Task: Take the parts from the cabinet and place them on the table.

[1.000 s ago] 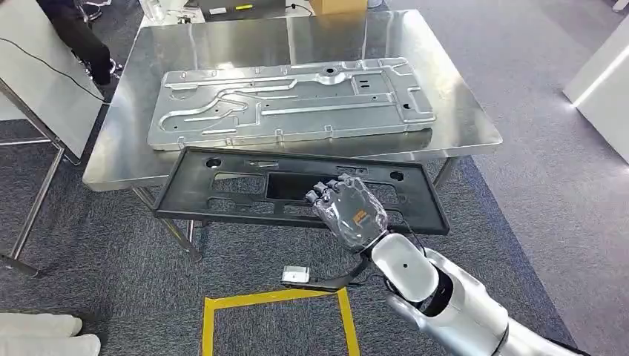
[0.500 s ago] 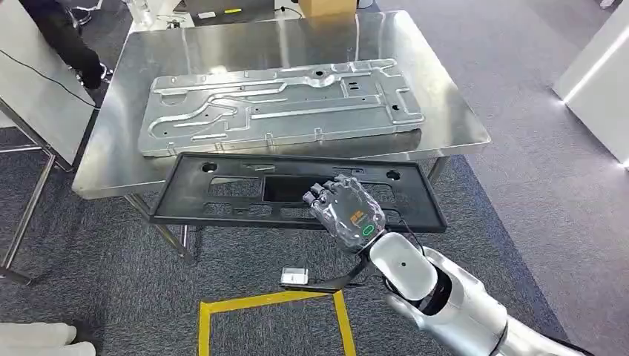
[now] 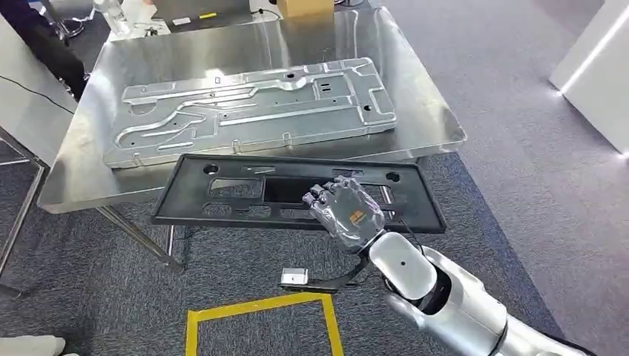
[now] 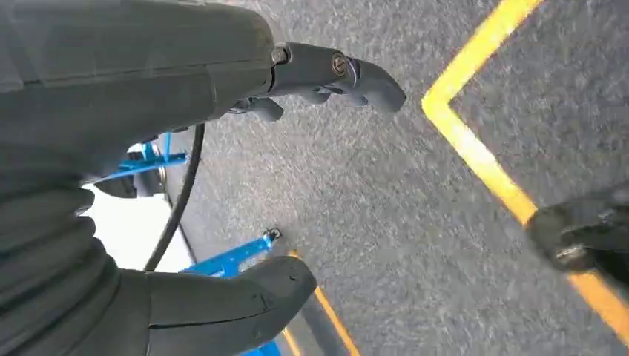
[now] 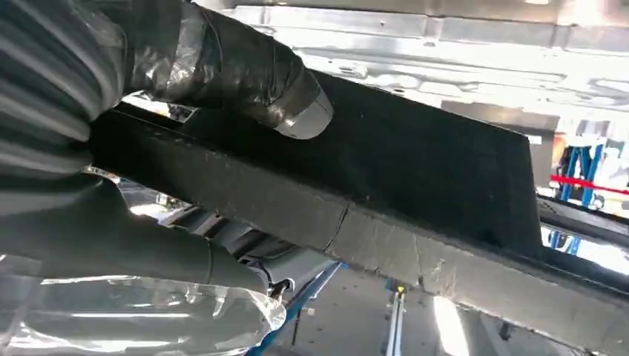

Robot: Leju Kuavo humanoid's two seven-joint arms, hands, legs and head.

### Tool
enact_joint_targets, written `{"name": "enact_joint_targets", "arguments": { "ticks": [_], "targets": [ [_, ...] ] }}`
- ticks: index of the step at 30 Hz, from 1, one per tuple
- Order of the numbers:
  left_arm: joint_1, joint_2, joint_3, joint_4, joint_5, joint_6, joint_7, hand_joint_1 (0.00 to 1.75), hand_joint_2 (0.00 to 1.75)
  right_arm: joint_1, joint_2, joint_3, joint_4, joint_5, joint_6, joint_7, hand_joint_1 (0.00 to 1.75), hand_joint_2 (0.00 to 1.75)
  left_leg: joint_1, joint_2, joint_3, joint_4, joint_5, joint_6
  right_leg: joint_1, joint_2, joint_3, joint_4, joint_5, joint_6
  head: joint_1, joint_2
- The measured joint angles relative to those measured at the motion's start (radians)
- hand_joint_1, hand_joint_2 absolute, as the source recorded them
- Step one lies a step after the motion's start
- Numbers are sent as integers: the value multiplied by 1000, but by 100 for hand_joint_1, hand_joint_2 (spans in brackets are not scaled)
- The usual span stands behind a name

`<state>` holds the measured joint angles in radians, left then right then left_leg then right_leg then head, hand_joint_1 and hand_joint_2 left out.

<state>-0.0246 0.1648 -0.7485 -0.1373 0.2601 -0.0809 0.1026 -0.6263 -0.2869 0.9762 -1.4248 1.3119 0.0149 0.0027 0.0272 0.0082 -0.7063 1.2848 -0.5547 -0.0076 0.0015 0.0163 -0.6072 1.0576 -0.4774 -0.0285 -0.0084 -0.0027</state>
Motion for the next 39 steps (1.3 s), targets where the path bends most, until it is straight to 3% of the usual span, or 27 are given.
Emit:
{"name": "enact_joint_targets", "arguments": {
  "ticks": [2, 3, 7, 8, 9, 12, 13, 14, 15, 17, 19, 20, 22, 24, 25, 27, 28, 29, 30, 32, 33, 35, 37, 39],
  "targets": [
    [1, 1, 0, 0, 0, 0, 0, 0, 175, -2, 0, 0, 0, -1, 0, 0, 175, 175, -19, -7, 68, -175, 109, 35, 11, 4, 16, 0, -9, -3, 0, 0],
    [2, 8, 0, 2, 0, 1, 0, 0, 175, -2, 1, 0, 0, -1, 0, 0, 175, 175, -23, -12, 85, -202, 98, 55, 12, 4, 17, -2, -11, -2, 2, 0],
    [-3, 5, 0, 2, 2, 1, -2, 0, 175, -3, 2, 3, 0, -3, 1, -2, 175, 175, -35, -11, 101, -247, 98, 53, 6, 7, 13, -11, -8, 16, 1, 0],
    [-3, 3, 0, 2, 2, 1, -2, 0, 175, -4, 2, 3, -1, -3, 2, -2, 175, 175, -17, -6, 117, -272, 107, 51, 9, 4, 18, -9, -16, 23, 0, 0],
    [-1, 3, 0, 2, 2, 1, -2, 0, 175, -6, 2, 3, 0, -4, 2, -2, 175, 175, -18, -4, 127, -281, 107, 52, 9, -3, 12, 13, -27, 30, 3, 0],
    [-1, 2, 0, 2, 2, 0, -2, 0, 175, -10, 2, 4, 0, -6, 3, -2, 175, 175, -18, -1, 133, -281, 102, 56, -6, -5, -100, 214, -115, 44, 2, 0],
    [-1, 1, 0, 2, 2, 0, -2, 0, 175, -9, 2, 5, 3, -8, 5, -4, 175, 175, -18, -1, 135, -280, 99, 55, -10, -6, -136, 266, -123, 49, 2, 0],
    [0, 0, 0, 2, 2, 0, -2, 0, 175, -9, 2, 5, 6, -8, 6, -7, 175, 175, -16, -1, 138, -279, 94, 53, -15, -8, -147, 269, -102, 55, 2, 0],
    [0, -1, 0, 2, 2, -1, -2, 0, 175, -9, 2, 5, 6, -9, 7, -8, 175, 175, -15, -1, 143, -276, 89, 51, -18, -11, -132, 226, -62, 58, 2, 0],
    [0, -2, 0, 2, 2, -1, -2, 0, 175, -12, 2, 5, 7, -12, 8, -9, 175, 175, -10, -1, 157, -267, 73, 41, -25, -17, -54, 57, 42, 62, 2, 0],
    [-1, -2, 0, 2, 2, -1, -2, 0, 175, -15, 2, 6, 8, -15, 9, -11, 175, 175, -16, -1, 155, -256, 60, 25, -14, -21, -26, -7, 30, 54, 2, 0],
    [-1, -2, 0, 2, 2, 0, -2, 0, 175, -15, 2, 6, 8, -16, 9, -11, 175, 175, -16, -1, 153, -261, 61, 18, -16, -19, -29, -1, 28, 43, 0, 0],
    [-2, -2, 0, 2, 2, 0, -2, 0, 175, -16, 1, 6, 9, -17, 12, -11, 175, 175, -13, 3, 159, -267, 58, 8, -11, -14, -29, -4, 24, 31, 1, 0],
    [-2, -2, 0, 2, 2, -1, -3, 0, 175, -18, 2, 6, 7, -19, 13, -12, 175, 175, -10, 0, 157, -244, 40, -2, -19, -13, -11, -19, 23, 16, 1, 0],
    [-3, -2, -1, 2, 3, -1, -3, 0, 175, -20, 2, 6, 7, -19, 13, -12, 175, 175, -8, 0, 132, -194, 16, -5, -19, -14, -5, -21, 20, 9, 0, 0],
    [-3, -2, -1, 2, 5, -1, -3, 0, 175, -21, 3, 6, 8, -20, 14, -12, 175, 175, -8, 0, 38, -28, -51, -10, -15, -14, 1, -21, 13, 0, 0, 0],
    [-2, -2, -1, 2, 5, -1, -3, 0, 175, -20, 3, 7, 8, -20, 15, -12, 175, 175, -8, 0, -1, 31, -62, -11, -13, -14, 4, -20, 9, -1, 0, 0],
    [-1, -2, -1, 2, 5, 0, -3, 0, 175, -20, 3, 8, 8, -20, 16, -12, 175, 175, -8, 0, -22, 49, -49, -11, -13, -12, 8, -20, 6, 0, 0, 0],
    [0, -2, -1, 2, 6, -1, -3, 0, 175, -20, 3, 8, 8, -21, 17, -12, 175, 175, -8, 0, -17, 19, -12, -9, -13, -9, 14, -20, 1, 1, 0, 0],
    [2, -2, -1, 2, 6, 0, -3, 0, 175, -21, 3, 8, 8, -23, 18, -12, 175, 175, -8, -1, 48, -146, 102, -1, -13, -5, 35, -19, -13, 7, 0, 0],
    [2, -2, -1, 2, 6, 0, -3, 0, 175, -21, 3, 8, 8, -23, 18, -12, 175, 175, -8, -3, 74, -222, 136, 4, -13, -5, 42, -19, -20, 10, 0, 0],
    [0, -1, -1, 3, 6, 0, -3, 0, 175, -23, 3, 8, 9, -23, 18, -12, 175, 175, -17, -3, 94, -249, 108, 12, -9, -3, 36, -16, -23, 22, 0, 0],
    [-2, -1, -1, 3, 6, 0, -3, 0, 175, -22, 3, 9, 9, -23, 18, -13, 175, 175, -19, -5, 90, -246, 107, 17, -10, -5, 38, -23, -22, 30, 0, 0],
    [-1, -1, -2, 3, 6, 0, -3, 0, 175, -26, 3, 9, 8, -23, 18, -13, 175, 175, -8, -4, 108, -263, 109, 29, -9, -7, 43, -13, -37, 43, 0, 0]
  ]
}}
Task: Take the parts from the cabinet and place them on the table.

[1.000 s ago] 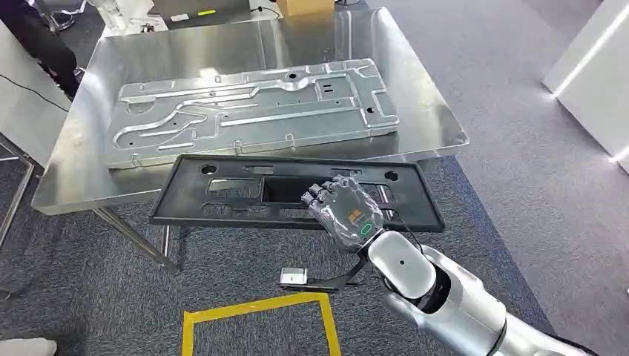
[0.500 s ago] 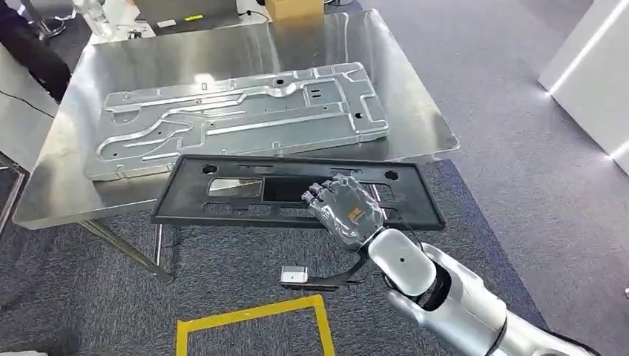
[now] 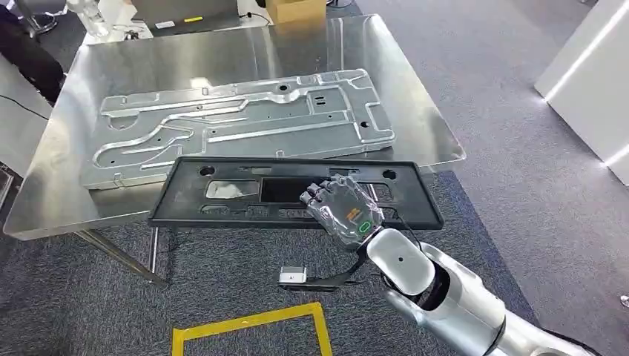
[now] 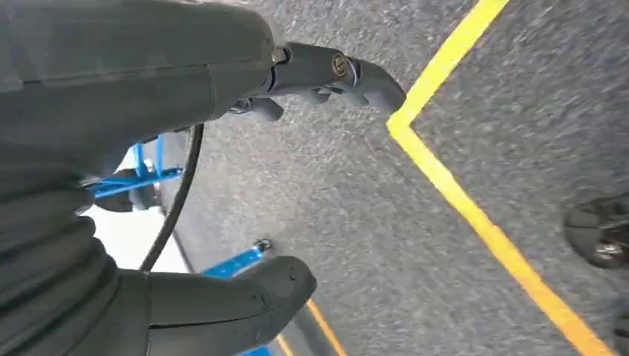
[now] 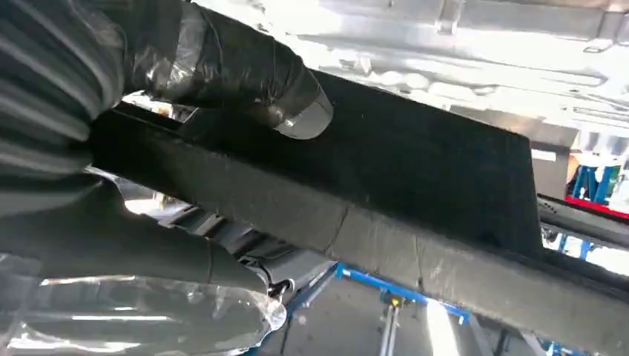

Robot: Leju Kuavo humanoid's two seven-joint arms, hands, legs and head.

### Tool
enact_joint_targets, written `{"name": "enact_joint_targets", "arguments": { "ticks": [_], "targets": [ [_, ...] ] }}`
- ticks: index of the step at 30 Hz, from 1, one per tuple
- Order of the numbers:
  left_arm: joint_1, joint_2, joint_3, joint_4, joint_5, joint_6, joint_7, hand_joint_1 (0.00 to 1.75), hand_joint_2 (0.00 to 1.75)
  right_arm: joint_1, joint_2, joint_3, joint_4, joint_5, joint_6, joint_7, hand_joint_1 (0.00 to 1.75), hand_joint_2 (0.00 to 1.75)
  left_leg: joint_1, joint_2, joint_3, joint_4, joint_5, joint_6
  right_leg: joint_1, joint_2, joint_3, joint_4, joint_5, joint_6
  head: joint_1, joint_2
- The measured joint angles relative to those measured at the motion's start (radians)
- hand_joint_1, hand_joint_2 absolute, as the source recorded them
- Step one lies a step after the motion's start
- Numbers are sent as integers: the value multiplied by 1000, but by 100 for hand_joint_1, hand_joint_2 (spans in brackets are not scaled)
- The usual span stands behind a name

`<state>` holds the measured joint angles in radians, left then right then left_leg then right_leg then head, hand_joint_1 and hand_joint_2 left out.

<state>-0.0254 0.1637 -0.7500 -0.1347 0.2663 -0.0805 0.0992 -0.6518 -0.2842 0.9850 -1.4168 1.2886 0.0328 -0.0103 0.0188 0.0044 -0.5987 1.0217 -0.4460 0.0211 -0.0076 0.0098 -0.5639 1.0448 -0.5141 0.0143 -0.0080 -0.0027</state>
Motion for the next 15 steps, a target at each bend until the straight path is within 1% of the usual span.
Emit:
{"name": "enact_joint_targets", "arguments": {
  "ticks": [1, 3, 4, 5, 6, 7, 8, 9, 10, 11, 12, 13, 14, 15],
  "targets": [
    [1, 0, 0, 0, 0, 0, 0, 0, 175, -4, 0, 0, 0, 0, 0, 0, 175, 175, 1, 2, 6, -3, -4, 8, 1, -2, -20, 40, -18, 2, 1, 0],
    [0, 0, 0, 0, 0, 0, 0, 0, 175, -3, 0, 0, 2, 0, 0, 0, 175, 175, -1, 3, 11, -3, -10, 17, 0, -3, -110, 194, -78, 6, 0, 0],
    [0, 0, 0, 0, 0, 0, 0, 0, 175, -1, 0, 0, 5, 0, 0, 0, 175, 175, -2, 2, 13, -3, -14, 20, 0, -4, -156, 263, -96, 7, 1, 0],
    [0, 0, 0, 0, 0, 0, 0, 0, 175, 1, 0, 2, 8, 0, 0, 0, 175, 175, -3, 2, 18, -3, -19, 21, 0, -4, -186, 298, -89, 8, 0, 0],
    [1, 0, 0, 0, 0, 0, 0, 0, 175, 2, 0, 3, 11, 0, 1, 0, 175, 175, -4, 0, 27, -3, -24, 20, 0, -4, -189, 278, -53, 6, 0, 0],
    [2, 0, 0, 0, 0, 0, 0, 0, 175, 2, 0, 4, 11, 0, 1, 0, 175, 175, -6, -1, 37, -3, -31, 20, 1, -4, -170, 220, -3, 2, 0, 0],
    [1, -1, 0, 0, 0, 0, 0, 0, 175, 0, 0, 4, 11, 0, 1, 0, 175, 175, -7, -1, 49, -3, -38, 18, 2, -4, -132, 129, 57, -5, 0, 0],
    [1, -2, 0, 0, 0, 0, -1, 0, 175, -1, 0, 4, 12, 0, 1, 0, 175, 175, -8, -2, 57, -3, -47, 15, 6, -6, -93, 32, 109, -16, 1, 0],
    [2, -7, 0, 0, 0, -2, -1, 0, 175, -3, 0, 4, 14, 0, 1, 0, 175, 175, -10, -2, 54, -3, -51, 10, 13, -10, -84, 24, 90, -25, 0, 0],
    [-1, -6, 0, 0, 0, -1, -2, 0, 175, -7, 0, 4, 15, 0, 2, 0, 175, 175, -13, -3, 53, 1, -55, 3, 15, -10, -77, -5, 83, -27, 1, 0],
    [-2, -6, 0, 0, 0, -1, -3, 0, 175, -8, 0, 6, 16, 0, 3, -4, 175, 175, -8, -1, 52, -1, -55, -2, 18, -9, -80, 0, 82, -27, 0, 0],
    [-2, -6, 0, 0, 0, -1, -4, 0, 175, -13, -1, 7, 17, 0, 4, -6, 175, 175, -8, 1, 55, -7, -57, -8, 20, -7, -80, 1, 77, -33, 2, 0],
    [-2, -6, 0, 0, 1, -1, -5, 0, 175, -17, -2, 10, 18, 2, 6, -6, 175, 175, -12, 3, 62, -9, -61, -14, 15, -6, -73, -9, 77, -36, 1, 0],
    [-2, -6, 0, 0, 2, -1, -6, 0, 175, -20, -1, 12, 18, 4, 8, -7, 175, 175, -10, 2, 63, -5, -70, -18, 5, -6, -60, -23, 78, -38, 0, 0]
  ]
}}
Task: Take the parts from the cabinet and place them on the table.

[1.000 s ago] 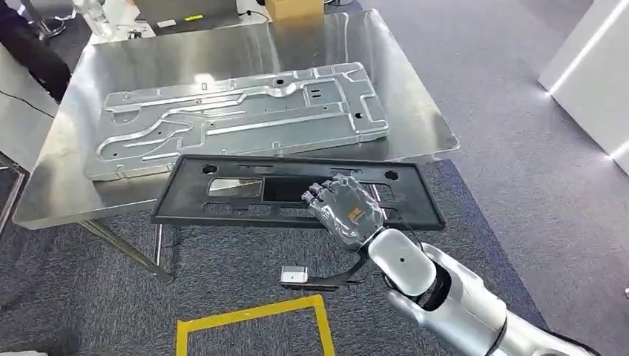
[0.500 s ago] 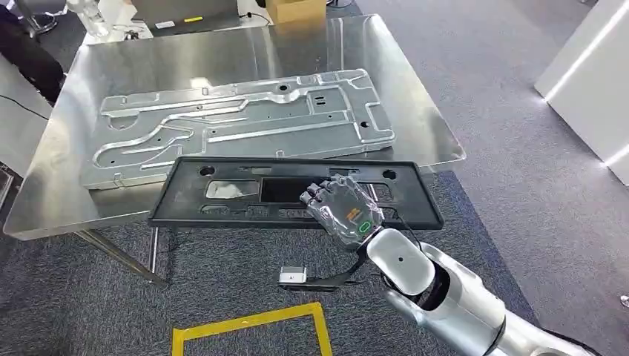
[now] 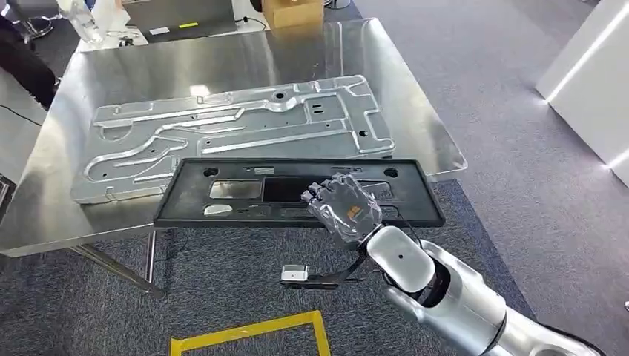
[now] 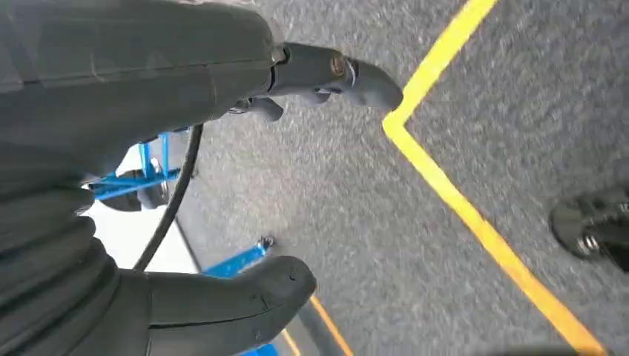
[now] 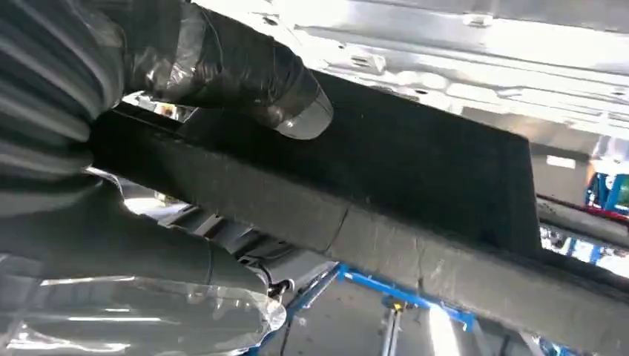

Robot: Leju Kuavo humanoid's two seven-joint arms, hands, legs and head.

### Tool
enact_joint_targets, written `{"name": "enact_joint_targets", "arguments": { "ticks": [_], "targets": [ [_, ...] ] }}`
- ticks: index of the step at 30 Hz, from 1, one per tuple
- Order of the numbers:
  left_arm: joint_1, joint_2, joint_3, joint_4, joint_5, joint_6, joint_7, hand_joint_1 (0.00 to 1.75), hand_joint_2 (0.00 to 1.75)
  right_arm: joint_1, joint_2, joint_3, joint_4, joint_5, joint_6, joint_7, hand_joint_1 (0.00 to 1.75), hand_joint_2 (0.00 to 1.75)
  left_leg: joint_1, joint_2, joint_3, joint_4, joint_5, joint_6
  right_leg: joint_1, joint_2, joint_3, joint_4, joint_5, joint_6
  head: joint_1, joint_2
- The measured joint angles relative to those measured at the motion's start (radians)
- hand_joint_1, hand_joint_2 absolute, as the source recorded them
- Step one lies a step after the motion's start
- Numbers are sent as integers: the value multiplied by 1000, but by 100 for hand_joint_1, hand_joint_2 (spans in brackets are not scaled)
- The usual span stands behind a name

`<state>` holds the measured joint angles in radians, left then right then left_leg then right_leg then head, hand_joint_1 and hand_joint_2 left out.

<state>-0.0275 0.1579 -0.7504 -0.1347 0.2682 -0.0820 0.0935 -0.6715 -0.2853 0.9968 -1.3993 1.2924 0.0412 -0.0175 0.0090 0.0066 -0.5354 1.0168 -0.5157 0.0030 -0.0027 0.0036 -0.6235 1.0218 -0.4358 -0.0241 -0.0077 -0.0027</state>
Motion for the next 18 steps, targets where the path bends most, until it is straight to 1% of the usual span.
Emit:
{"name": "enact_joint_targets", "arguments": {
  "ticks": [1, 2, 3, 4, 5, 6, 7, 9, 10, 11, 12, 13, 14, 15, 16, 17, 18],
  "targets": [
    [1, 0, 0, 0, 0, 0, -2, 0, 175, -7, 0, 3, 1, 1, 4, -5, 175, 175, 2, -2, -8, 27, -11, -5, -1, 1, 11, -7, -2, -4, 0, 0],
    [0, 0, 0, 0, 0, 0, -2, 0, 175, -18, 0, 5, 2, 3, 8, -9, 175, 175, 3, -3, -42, 92, -40, -11, -1, 0, 16, -7, -6, -9, 0, 0],
    [-1, 0, 0, 0, 0, 0, -2, 0, 175, -25, 0, 10, 3, 4, 11, -11, 175, 175, 5, -3, -96, 185, -77, -18, -1, 0, 21, -7, -12, -12, -1, 0],
    [0, 0, 0, 0, 0, 0, -2, 0, 175, -26, 0, 13, 5, 4, 11, -11, 175, 175, 6, -2, -142, 258, -100, -22, -1, -1, 26, -7, -18, -12, 0, 0],
    [1, 0, 0, 0, 0, 0, -2, 0, 175, -26, 0, 18, 8, 4, 12, -11, 175, 175, 7, -2, -175, 303, -101, -26, -1, 0, 32, -5, -24, -12, 0, 0],
    [1, 0, 0, 0, 0, 0, -2, 0, 175, -25, 0, 22, 10, 4, 13, -15, 175, 175, 9, -2, -187, 300, -73, -29, -2, 0, 40, -4, -31, -10, 0, 0],
    [3, 0, -1, 0, 0, 0, -2, 0, 175, -26, 0, 26, 10, 4, 13, -17, 175, 175, 11, -2, -174, 249, -21, -31, -4, 2, 51, -1, -40, -7, 0, 0],
    [5, 2, -1, 0, 0, 0, -2, 0, 175, -27, 0, 31, 10, 4, 13, -17, 175, 175, 16, -2, -107, 69, 101, -32, -9, 3, 74, 8, -63, 3, 0, 0],
    [7, 1, -1, 0, 0, 0, -2, 0, 175, -28, 0, 32, 12, 4, 13, -17, 175, 175, 15, -4, -95, 52, 85, -31, -7, 4, 77, 8, -70, 10, 0, 0],
    [7, 1, -2, 0, 0, 0, -2, 0, 175, -34, 0, 35, 13, 4, 13, -17, 175, 175, 7, -5, -81, 26, 83, -26, -3, 6, 72, 15, -73, 16, 0, 0],
    [1, 1, -2, 0, 0, 0, -2, 0, 175, -35, 0, 37, 13, 4, 13, -18, 175, 175, 7, -5, -84, 25, 72, -11, -3, 5, 68, 13, -73, 20, 0, 0],
    [1, 1, -2, 0, 0, 0, -2, 0, 175, -36, 0, 37, 15, 4, 13, -18, 175, 175, 7, -6, -84, 24, 70, -6, -3, 5, 69, 9, -74, 22, 0, 0],
    [2, 1, -2, 0, 0, 0, -2, 0, 175, -36, 0, 38, 14, 4, 13, -18, 175, 175, 4, -7, -84, 23, 67, 0, -3, 3, 73, 6, -76, 27, 0, 0],
    [1, 1, -2, 0, 0, 0, -2, 0, 175, -39, 0, 38, 14, 4, 12, -18, 175, 175, 9, -7, -74, 15, 66, 9, -4, 5, 76, 7, -85, 35, -1, 0],
    [3, 1, -2, 0, 0, 0, -2, 0, 175, -40, 0, 38, 15, 4, 13, -18, 175, 175, 10, -6, -65, 11, 64, 16, -8, 1, 76, 28, -95, 39, 0, 0],
    [4, 1, -2, 0, 0, 0, -2, 0, 175, -47, 0, 39, 15, 4, 13, -18, 175, 175, 10, -4, -60, 9, 60, 24, -8, 1, 45, 82, -116, 42, 0, 0],
    [3, 1, -2, 0, 0, 0, -2, 0, 175, -51, 0, 40, 16, 4, 13, -18, 175, 175, 9, -4, -58, 9, 57, 28, -8, 1, 1, 155, -142, 43, 0, 0]
  ]
}}
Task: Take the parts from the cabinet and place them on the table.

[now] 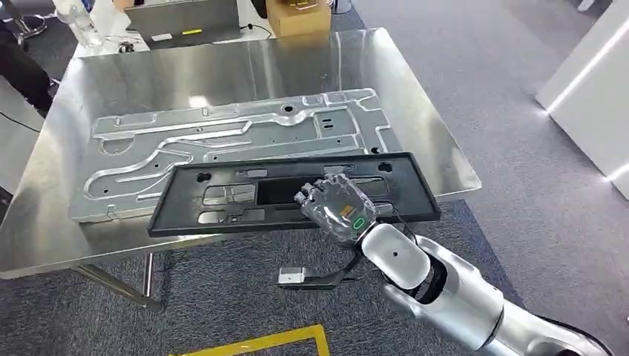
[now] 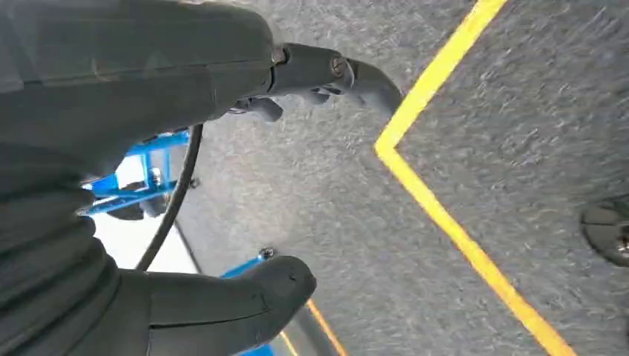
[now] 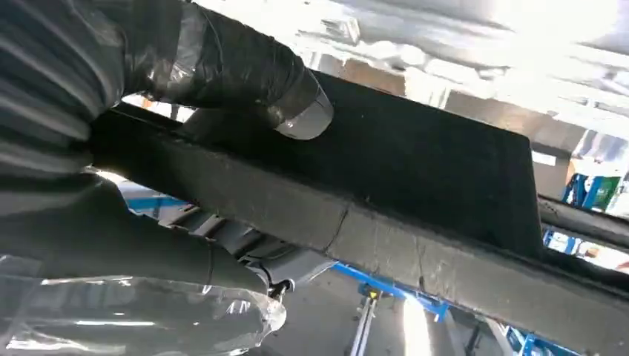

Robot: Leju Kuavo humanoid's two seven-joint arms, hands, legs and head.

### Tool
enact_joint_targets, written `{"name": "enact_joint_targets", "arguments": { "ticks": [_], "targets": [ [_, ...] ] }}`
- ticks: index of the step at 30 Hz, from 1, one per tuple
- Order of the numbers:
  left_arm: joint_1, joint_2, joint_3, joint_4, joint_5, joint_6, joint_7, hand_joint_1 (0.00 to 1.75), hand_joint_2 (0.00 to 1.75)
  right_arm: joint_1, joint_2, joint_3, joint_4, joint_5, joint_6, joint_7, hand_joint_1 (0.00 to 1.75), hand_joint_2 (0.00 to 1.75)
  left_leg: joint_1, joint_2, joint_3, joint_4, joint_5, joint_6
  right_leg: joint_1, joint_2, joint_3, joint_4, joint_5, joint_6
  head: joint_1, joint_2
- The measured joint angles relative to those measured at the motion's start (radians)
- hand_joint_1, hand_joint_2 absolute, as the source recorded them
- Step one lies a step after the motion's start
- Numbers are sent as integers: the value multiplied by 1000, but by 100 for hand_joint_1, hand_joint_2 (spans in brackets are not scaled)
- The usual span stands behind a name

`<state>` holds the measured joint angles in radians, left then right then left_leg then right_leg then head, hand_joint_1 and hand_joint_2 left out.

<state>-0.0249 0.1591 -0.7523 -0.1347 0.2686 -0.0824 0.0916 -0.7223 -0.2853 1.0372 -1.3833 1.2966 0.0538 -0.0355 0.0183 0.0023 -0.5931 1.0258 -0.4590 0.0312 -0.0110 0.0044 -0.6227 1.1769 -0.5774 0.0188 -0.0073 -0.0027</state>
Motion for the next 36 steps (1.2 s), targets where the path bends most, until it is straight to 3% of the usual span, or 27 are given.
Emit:
{"name": "enact_joint_targets", "arguments": {
  "ticks": [2, 3, 4, 5, 7, 8, 11, 12, 13, 14, 15, 17, 18, 19, 20, 21, 22, 23, 25, 27, 29, 30, 32, 33, 34, 35, 36],
  "targets": [
    [-1, 0, 0, 0, 0, 0, 0, 0, 175, 2, 0, 5, 3, 0, 0, 0, 175, 175, -2, 0, 6, 0, -7, 7, -1, 0, -90, 134, -38, 2, 0, 0],
    [-1, 0, 0, 0, 0, 0, 0, 0, 175, 2, 0, 10, 5, 0, 1, -1, 175, 175, -3, -1, 11, 0, -12, 8, -1, 0, -123, 172, -36, 1, 0, 0],
    [1, 0, 0, 0, 1, 0, 0, 0, 175, 2, 0, 17, 8, 0, 5, -3, 175, 175, -6, -3, 25, 0, -21, 7, -1, 0, -135, 156, 6, -3, 0, 0],
    [2, 0, 0, 0, 1, -1, 0, 0, 175, 1, -1, 20, 9, 0, 9, -4, 175, 175, -8, -4, 36, 0, -29, 6, 0, 0, -120, 103, 57, -8, 0, 0],
    [1, -1, 0, 0, 1, -3, 0, 0, 175, -6, -1, 21, 9, 0, 16, -12, 175, 175, -11, -7, 62, 0, -47, 2, 10, 0, -55, -74, 174, -27, 0, 0],
    [2, -5, 0, 0, 1, -4, 0, 0, 175, -11, -2, 22, 11, 0, 18, -14, 175, 175, -11, -6, 64, -3, -53, -2, 17, -2, -40, -95, 160, -39, -1, 0],
    [-2, -3, -1, 0, 2, -6, 0, 0, 175, -22, -3, 34, 11, -5, 21, -18, 175, 175, -8, -6, 64, -8, -58, -18, 25, -1, -31, -123, 149, -47, 0, 0],
    [-3, -3, -2, 0, 3, -7, 0, 0, 175, -23, -5, 36, 13, -8, 24, -20, 175, 175, -10, -4, 72, -16, -60, -23, 23, 0, -26, -131, 147, -50, 0, 0],
    [-4, 0, -2, 0, 4, -7, 0, 0, 175, -23, -4, 36, 12, -12, 24, -20, 175, 175, -12, -4, 79, -17, -72, -28, 6, -2, -6, -153, 149, -50, 0, 0],
    [-2, 0, -3, 0, 5, -8, 0, 0, 175, -26, -5, 37, 13, -16, 26, -21, 175, 175, -10, -3, 76, 8, -81, -34, 7, 0, 10, -165, 148, -52, -3, 0],
    [-3, 0, -3, 0, 8, -7, 0, 0, 175, -34, -4, 40, 13, -19, 27, -21, 175, 175, -9, -4, 45, 66, -105, -37, 6, -3, 17, -169, 145, -57, -3, 0],
    [-4, 0, -3, 0, 10, -7, 0, 0, 175, -41, -5, 46, 14, -23, 32, -21, 175, 175, -4, -4, -53, 222, -157, -47, 6, -3, 25, -169, 137, -58, -3, 0],
    [-3, 0, -4, 0, 11, -7, 0, 0, 175, -40, -5, 51, 15, -25, 34, -21, 175, 175, -3, -4, -95, 278, -163, -51, 6, -2, 29, -168, 131, -58, -3, 0],
    [-1, 0, -4, 0, 11, -8, 0, 0, 175, -40, -5, 55, 16, -27, 35, -21, 175, 175, -2, -4, -112, 288, -149, -54, 6, -2, 34, -167, 126, -57, -3, 0],
    [0, 0, -4, 0, 12, -8, 0, 0, 175, -41, -5, 60, 16, -30, 35, -21, 175, 175, 1, -3, -109, 250, -99, -57, 4, 0, 43, -164, 118, -54, -3, 0],
    [2, 1, -5, 0, 13, -10, 0, 0, 175, -42, -5, 62, 16, -34, 35, -22, 175, 175, 4, -3, -83, 171, -34, -59, 3, 2, 53, -160, 109, -51, -3, 0],
    [2, 1, -5, 0, 13, -9, 0, 0, 175, -46, -5, 63, 16, -37, 35, -23, 175, 175, 5, -3, -51, 84, 23, -58, 2, 2, 61, -155, 99, -46, -3, 0],
    [3, 1, -5, 0, 15, -9, 0, 0, 175, -49, -5, 63, 16, -40, 36, -23, 175, 175, 6, -4, -30, 31, 38, -57, 1, 2, 62, -151, 89, -39, -2, 0],
    [-1, 1, -5, 0, 18, -10, 0, 0, 175, -57, -5, 65, 16, -41, 37, -23, 175, 175, -1, -6, -18, 10, 17, -40, 8, 6, 55, -143, 85, -27, -3, 0],
    [-1, 1, -5, 0, 18, -10, 0, 0, 175, -60, -5, 69, 16, -43, 39, -24, 175, 175, -3, -7, -20, 8, 13, -31, 8, 4, 59, -148, 83, -19, -3, 0],
    [1, 1, -5, 0, 19, -10, 1, 0, 175, -64, -5, 68, 16, -47, 39, -24, 175, 175, 3, -6, -5, -3, 12, -15, 4, 3, 60, -128, 58, -7, -2, 0],
    [1, 1, -5, 0, 19, -10, 0, 0, 175, -69, -8, 68, 16, -48, 40, -24, 175, 175, 3, -4, -2, -3, 8, -7, 4, 1, 32, -73, 33, -4, -2, 0],
    [0, 1, -5, 0, 19, -10, 0, 0, 175, -69, -10, 69, 19, -53, 42, -23, 175, 175, 1, -4, 1, -3, 3, 1, 3, 1, -61, 87, -27, 1, -1, 0],
    [0, 1, -5, 0, 19, -10, 0, 0, 175, -68, -10, 70, 21, -55, 43, -23, 175, 175, 0, -4, 3, -2, -1, 2, 3, 1, -107, 156, -41, 2, -1, 0],
    [1, 1, -5, 0, 19, -10, 0, 0, 175, -66, -11, 71, 24, -55, 44, -23, 175, 175, -1, -6, 8, -2, -5, 2, 4, 1, -131, 177, -27, 1, -1, 0],
    [2, 1, -5, 0, 19, -10, 0, 0, 175, -65, -11, 71, 26, -55, 46, -23, 175, 175, -2, -7, 16, -2, -11, 1, 4, 1, -127, 146, 12, -2, -1, 0],
    [2, 1, -5, 0, 19, -10, 1, 0, 175, -65, -12, 71, 26, -56, 47, -23, 175, 175, -4, -8, 28, -2, -18, 0, 5, 1, -100, 72, 70, -9, -1, 0]
  ]
}}
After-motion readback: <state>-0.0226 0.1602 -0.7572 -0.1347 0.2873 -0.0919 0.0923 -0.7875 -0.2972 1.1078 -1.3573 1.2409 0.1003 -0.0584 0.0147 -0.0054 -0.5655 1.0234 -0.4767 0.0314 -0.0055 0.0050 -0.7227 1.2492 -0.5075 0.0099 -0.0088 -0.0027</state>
